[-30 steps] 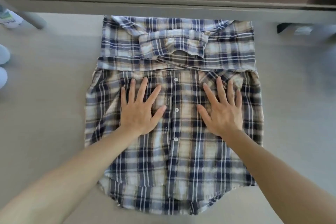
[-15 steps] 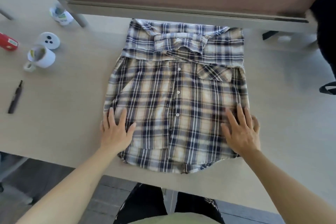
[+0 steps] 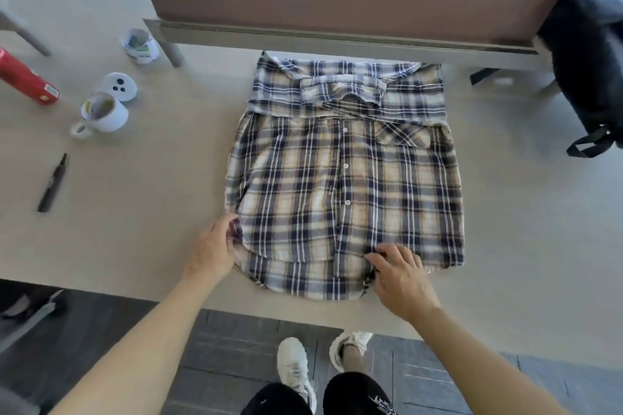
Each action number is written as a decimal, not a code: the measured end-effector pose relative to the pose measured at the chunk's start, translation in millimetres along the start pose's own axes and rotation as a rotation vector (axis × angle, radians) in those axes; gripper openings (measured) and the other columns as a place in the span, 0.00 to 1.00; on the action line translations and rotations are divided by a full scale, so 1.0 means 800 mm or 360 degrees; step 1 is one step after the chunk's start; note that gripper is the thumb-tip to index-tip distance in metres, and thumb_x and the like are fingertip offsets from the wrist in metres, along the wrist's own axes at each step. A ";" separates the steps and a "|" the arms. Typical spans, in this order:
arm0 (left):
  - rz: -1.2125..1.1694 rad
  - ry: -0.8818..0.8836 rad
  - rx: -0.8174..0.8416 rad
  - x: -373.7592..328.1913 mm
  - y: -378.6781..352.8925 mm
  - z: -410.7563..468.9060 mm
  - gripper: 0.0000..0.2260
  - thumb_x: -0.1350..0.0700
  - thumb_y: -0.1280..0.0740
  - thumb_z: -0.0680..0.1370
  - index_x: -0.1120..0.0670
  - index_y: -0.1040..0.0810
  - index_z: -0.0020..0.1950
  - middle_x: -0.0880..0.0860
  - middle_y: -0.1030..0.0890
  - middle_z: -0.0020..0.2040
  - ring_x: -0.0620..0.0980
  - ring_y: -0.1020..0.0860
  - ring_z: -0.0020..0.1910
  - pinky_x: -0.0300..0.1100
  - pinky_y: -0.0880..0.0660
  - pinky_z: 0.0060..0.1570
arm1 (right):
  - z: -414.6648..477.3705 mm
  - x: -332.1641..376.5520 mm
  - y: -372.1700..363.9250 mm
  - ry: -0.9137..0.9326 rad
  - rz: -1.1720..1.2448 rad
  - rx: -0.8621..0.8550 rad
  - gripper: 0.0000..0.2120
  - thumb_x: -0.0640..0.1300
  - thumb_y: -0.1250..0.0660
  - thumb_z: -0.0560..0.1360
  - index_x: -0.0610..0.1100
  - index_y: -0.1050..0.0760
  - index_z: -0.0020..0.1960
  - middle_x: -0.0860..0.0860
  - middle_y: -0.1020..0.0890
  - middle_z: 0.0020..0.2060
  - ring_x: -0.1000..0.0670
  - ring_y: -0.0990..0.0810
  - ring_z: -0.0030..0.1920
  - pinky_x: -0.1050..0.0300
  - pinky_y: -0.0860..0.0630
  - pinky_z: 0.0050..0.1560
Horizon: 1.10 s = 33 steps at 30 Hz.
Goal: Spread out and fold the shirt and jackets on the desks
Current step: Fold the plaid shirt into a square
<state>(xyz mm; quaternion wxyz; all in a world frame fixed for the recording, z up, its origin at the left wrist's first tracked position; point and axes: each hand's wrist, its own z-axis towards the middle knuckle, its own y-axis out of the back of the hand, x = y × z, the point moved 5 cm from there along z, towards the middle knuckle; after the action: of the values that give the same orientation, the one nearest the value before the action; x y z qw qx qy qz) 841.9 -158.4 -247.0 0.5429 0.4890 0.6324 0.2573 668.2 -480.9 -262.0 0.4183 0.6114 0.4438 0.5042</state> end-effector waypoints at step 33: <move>-0.0012 -0.0197 -0.0149 0.060 -0.003 -0.064 0.07 0.71 0.31 0.73 0.60 0.19 0.41 0.58 0.25 0.47 0.56 0.24 0.36 0.46 0.25 0.36 | 0.012 0.091 -0.003 -0.0231 0.0428 0.0557 0.10 0.38 0.40 0.81 0.44 0.20 0.54 0.50 0.18 0.49 0.53 0.20 0.36 0.62 0.20 0.36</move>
<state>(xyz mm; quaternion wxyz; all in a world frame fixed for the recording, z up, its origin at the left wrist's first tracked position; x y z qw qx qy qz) 796.3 -105.4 -256.0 0.6042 0.4755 0.5868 0.2538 684.6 -410.3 -248.0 0.2659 0.7630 0.4077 0.4254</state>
